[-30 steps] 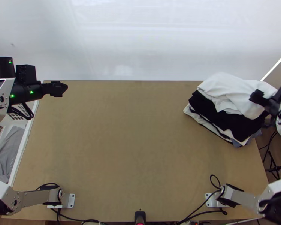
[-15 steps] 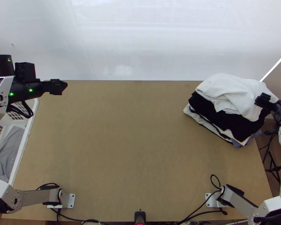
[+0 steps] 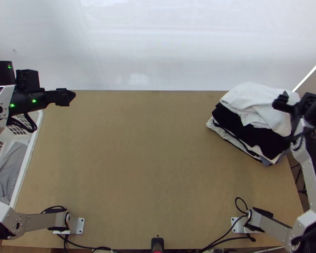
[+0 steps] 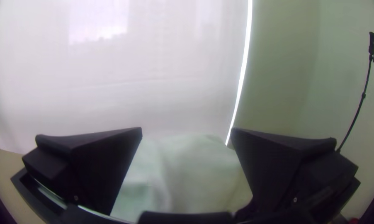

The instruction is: Fold the t-shirt

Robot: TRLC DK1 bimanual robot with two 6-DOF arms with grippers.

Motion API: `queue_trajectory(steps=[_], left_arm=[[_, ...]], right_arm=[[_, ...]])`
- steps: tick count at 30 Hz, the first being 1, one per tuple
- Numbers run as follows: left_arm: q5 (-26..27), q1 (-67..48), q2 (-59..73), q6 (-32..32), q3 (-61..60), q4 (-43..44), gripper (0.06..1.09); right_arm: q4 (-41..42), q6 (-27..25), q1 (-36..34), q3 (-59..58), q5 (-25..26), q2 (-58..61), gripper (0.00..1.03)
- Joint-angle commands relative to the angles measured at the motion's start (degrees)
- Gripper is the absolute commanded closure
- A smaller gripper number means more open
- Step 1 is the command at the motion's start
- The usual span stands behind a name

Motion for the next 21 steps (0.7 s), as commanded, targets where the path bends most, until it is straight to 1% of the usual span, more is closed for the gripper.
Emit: queue_trajectory(steps=[1,3,5,6,11,13,17,21], left_arm=[[-0.05,0.12,-0.35,-0.26,0.00,-0.24,0.10],[-0.05,0.12,-0.53,-0.35,0.00,-0.24,0.10],[-0.05,0.12,-0.62,-0.44,0.00,-0.68,0.10],[-0.05,0.12,-0.62,-0.44,-0.09,-0.85,0.10],[-0.05,-0.05,-0.62,-0.35,-0.09,-1.21,0.10],[-0.05,-0.23,-0.53,-0.35,0.09,-1.47,0.10],[-0.05,-0.41,-0.44,-0.44,-0.35,-1.73,0.10],[-0.05,-0.67,-0.35,-0.70,-0.44,-1.73,0.10]], right_arm=[[16.50,-2.59,1.84,-6.20,0.69,8.71,0.05],[17.91,-2.59,1.57,-9.71,0.69,11.09,0.05],[24.23,-2.50,1.57,-14.46,0.87,13.37,0.05],[26.08,-2.50,1.48,-16.31,0.96,14.51,0.05],[31.62,-0.39,1.66,-21.58,1.66,18.91,0.05],[33.55,-0.22,1.75,-23.34,2.72,20.05,0.05],[37.59,-0.13,1.92,-26.33,3.24,22.07,0.05],[39.88,-0.04,2.36,-27.73,4.03,23.39,0.04]])
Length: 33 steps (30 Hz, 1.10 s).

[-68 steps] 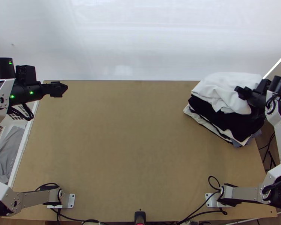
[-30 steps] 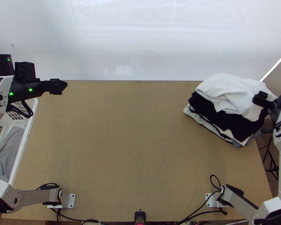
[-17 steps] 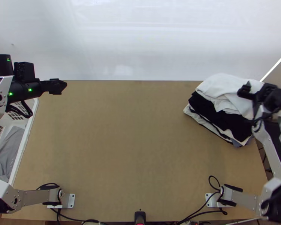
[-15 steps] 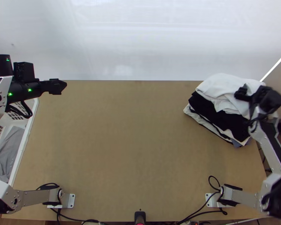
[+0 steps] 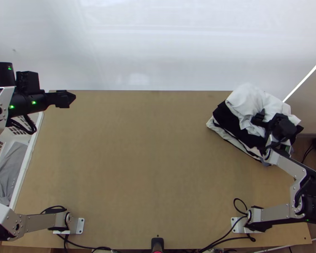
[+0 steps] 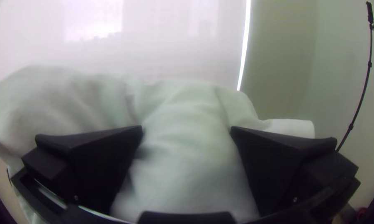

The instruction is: Fold the t-shirt

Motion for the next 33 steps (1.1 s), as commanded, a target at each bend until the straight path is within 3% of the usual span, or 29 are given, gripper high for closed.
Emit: queue_trajectory(steps=[1,5,9,13,19,25,33], left_arm=[[-0.01,-0.52,0.08,-0.29,-0.11,-0.23,0.10],[-0.01,-0.96,0.17,-0.73,0.24,-0.23,0.10],[-0.01,-1.05,0.17,-1.08,0.77,0.13,0.10],[-0.01,-1.05,0.08,-1.17,1.12,0.30,0.10],[-0.01,-0.69,-0.62,-1.43,0.94,0.39,0.10],[-0.01,-0.34,-1.15,-1.61,0.42,0.39,0.10],[-0.01,-0.69,-1.67,-1.69,-0.11,0.57,0.10]], right_arm=[[2.92,0.26,0.53,-4.28,1.02,3.57,0.05],[2.92,-0.26,1.14,-4.19,1.37,2.78,0.05],[2.13,-2.37,1.32,-2.17,1.55,-6.28,0.05],[-3.76,-3.52,1.32,3.81,2.16,-16.91,0.05],[-4.82,-3.78,2.11,6.88,2.16,-23.42,0.05],[-4.82,-3.69,8.00,12.16,2.95,-22.45,0.05],[-3.06,-3.78,17.58,16.38,3.30,-7.07,0.05]])
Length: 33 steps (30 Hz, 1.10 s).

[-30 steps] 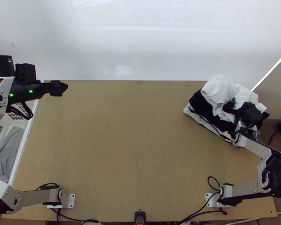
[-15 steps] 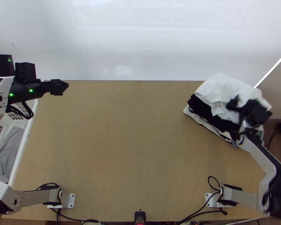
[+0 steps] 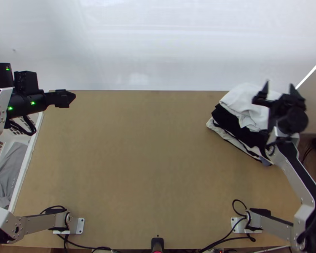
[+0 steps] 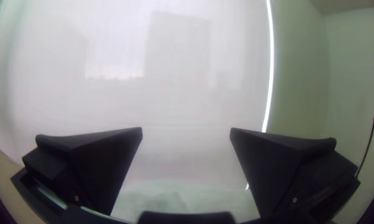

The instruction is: Fold the t-shirt

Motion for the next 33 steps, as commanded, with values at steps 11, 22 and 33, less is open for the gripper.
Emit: queue_trajectory(steps=[11,22,33], left_arm=[[-0.01,-1.00,-0.69,-0.91,-1.30,0.57,0.10],[-0.01,-1.00,-1.31,-1.09,-1.91,1.45,0.10],[-0.01,-0.83,-1.83,-1.61,-2.09,2.50,0.10]], right_arm=[[14.63,0.99,7.55,-5.79,7.01,25.83,0.04],[19.55,1.69,7.64,-10.10,10.00,28.55,0.04],[17.88,-3.58,5.62,-3.77,9.91,0.78,0.05]])
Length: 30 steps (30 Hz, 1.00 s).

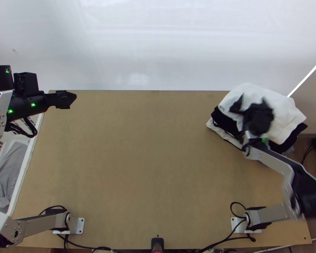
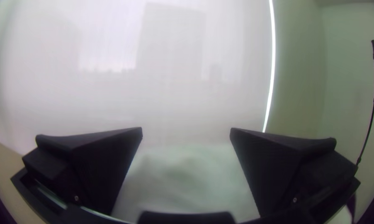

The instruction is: Fold the t-shirt

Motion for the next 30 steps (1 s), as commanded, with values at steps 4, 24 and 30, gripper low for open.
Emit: queue_trajectory(steps=[4,24,30], left_arm=[[0.01,0.35,-0.66,-1.23,-1.11,3.15,0.10],[-0.16,-0.09,-1.97,-1.84,-4.80,4.64,0.10],[-0.16,-0.17,-2.50,-2.02,-5.41,4.82,0.10]], right_arm=[[0.27,-2.24,-5.64,3.42,-0.60,-18.83,0.05],[3.96,7.95,-19.44,-3.26,-5.00,14.04,0.05],[4.05,8.57,-19.53,-3.17,-4.82,15.45,0.05]])
